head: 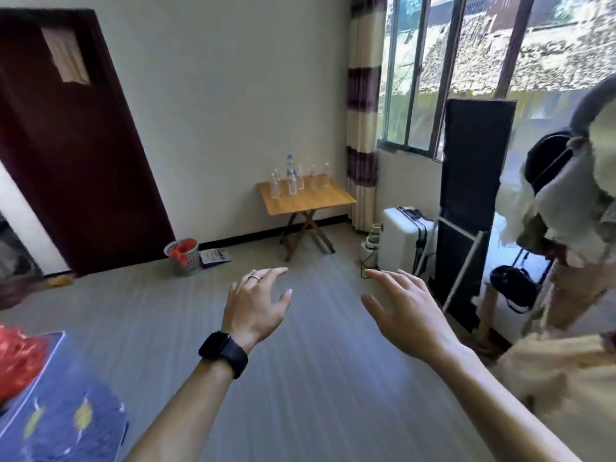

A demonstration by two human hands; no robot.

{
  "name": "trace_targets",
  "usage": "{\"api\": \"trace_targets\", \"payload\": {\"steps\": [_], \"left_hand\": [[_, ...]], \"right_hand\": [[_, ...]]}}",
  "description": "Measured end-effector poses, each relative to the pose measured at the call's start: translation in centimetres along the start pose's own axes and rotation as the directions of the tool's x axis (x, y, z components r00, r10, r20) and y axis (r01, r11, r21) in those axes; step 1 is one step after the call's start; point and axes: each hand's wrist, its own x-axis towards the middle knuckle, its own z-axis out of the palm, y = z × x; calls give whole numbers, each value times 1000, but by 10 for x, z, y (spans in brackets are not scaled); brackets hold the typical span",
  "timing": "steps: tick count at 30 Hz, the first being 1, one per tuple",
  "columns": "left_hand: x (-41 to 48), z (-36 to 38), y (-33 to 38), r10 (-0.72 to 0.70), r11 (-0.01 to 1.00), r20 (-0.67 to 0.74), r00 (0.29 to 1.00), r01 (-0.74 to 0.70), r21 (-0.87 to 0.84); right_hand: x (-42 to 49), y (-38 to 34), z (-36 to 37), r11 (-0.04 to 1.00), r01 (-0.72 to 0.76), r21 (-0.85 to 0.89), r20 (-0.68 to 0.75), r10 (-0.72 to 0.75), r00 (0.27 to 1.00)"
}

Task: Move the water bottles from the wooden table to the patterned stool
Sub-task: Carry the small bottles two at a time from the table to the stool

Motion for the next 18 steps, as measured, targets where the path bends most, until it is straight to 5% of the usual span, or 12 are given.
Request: {"api": "trace_targets", "payload": {"steps": [18], "left_hand": [[308, 59, -33, -14, 1000, -82, 997, 13, -24]], "right_hand": [[328, 78, 43, 990, 72, 122, -144, -54, 988]]}}
